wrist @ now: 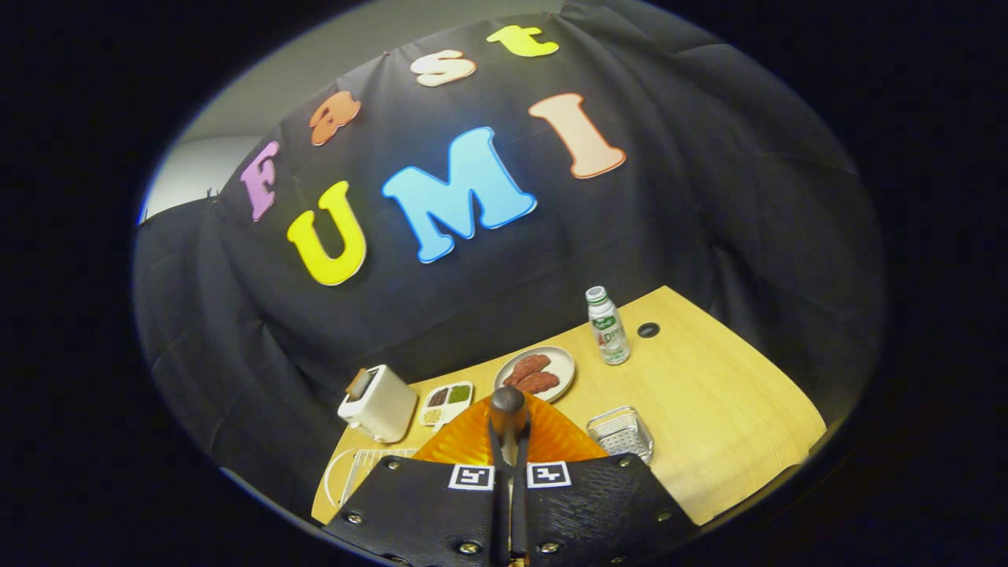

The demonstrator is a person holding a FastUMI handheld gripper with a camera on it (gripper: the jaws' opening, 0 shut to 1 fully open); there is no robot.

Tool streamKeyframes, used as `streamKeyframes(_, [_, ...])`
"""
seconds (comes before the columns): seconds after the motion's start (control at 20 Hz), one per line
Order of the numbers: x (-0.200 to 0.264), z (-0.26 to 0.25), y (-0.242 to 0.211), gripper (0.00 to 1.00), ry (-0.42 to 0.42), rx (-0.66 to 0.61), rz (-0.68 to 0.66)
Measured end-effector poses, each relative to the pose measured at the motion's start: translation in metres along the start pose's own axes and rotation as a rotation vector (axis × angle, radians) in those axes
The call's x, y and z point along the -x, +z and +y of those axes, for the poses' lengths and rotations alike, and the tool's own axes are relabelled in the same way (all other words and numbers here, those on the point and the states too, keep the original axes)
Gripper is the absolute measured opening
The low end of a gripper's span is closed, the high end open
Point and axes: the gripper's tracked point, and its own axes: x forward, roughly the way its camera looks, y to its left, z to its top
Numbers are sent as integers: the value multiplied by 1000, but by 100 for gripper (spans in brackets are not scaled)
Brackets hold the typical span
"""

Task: Take the plate from the dish rack, then take the spoon from the basket and place it into the plate.

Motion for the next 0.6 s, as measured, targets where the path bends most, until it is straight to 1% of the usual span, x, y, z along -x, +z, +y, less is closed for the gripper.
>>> streamKeyframes(0.2, [11, 54, -43, 1, 82, 71, 65])
streamKeyframes(0.4, [24, 100, -96, 1, 149, 147, 147])
streamKeyframes(0.6, [29, 128, -153, 1, 178, 224, 213])
